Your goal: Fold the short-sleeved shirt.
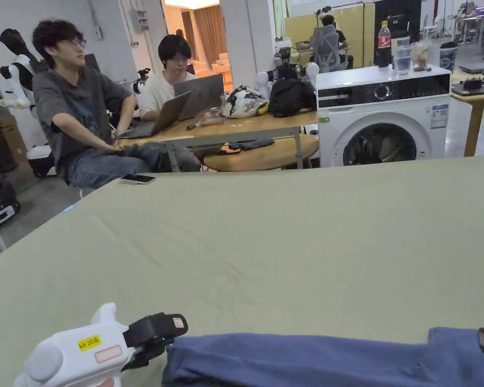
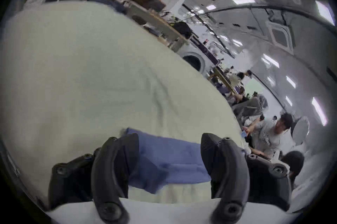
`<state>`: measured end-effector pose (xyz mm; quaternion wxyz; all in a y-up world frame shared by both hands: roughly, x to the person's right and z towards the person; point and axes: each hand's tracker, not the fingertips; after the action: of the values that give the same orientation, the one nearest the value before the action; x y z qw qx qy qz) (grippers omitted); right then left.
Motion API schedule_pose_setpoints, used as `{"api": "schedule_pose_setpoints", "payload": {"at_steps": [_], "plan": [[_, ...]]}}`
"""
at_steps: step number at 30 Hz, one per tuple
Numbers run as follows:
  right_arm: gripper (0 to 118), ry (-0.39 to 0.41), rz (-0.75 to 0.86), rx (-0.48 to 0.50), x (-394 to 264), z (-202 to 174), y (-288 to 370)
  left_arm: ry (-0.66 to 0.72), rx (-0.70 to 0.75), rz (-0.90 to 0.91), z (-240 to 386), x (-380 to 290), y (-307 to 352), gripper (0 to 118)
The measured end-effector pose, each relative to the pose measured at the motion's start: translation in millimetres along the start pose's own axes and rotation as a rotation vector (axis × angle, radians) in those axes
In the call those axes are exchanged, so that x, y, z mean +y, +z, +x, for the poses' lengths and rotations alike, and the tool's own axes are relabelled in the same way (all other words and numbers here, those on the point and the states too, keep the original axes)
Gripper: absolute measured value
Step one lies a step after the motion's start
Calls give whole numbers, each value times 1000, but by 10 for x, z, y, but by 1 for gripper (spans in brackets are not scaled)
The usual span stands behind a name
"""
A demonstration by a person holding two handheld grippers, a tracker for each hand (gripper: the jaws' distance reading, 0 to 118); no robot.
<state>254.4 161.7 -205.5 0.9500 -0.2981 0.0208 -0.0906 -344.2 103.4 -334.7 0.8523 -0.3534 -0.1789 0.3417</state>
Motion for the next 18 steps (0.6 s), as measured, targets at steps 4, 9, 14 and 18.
{"api": "schedule_pose_setpoints", "payload": {"at_steps": [4,9,14,18], "plan": [[0,6,-15,-11,-29,-11,20,165,-12,-53,-302,-131,-282,70],[0,-42,-32,-8,-36,20,-11,277,-126,-24,-275,-252,-570,64],[0,-42,-40,-2,-27,8,-40,279,-66,-23,-100,-246,-582,6],[0,-40,-42,20,1,-26,-45,221,-64,55,63,38,-210,5]]}}
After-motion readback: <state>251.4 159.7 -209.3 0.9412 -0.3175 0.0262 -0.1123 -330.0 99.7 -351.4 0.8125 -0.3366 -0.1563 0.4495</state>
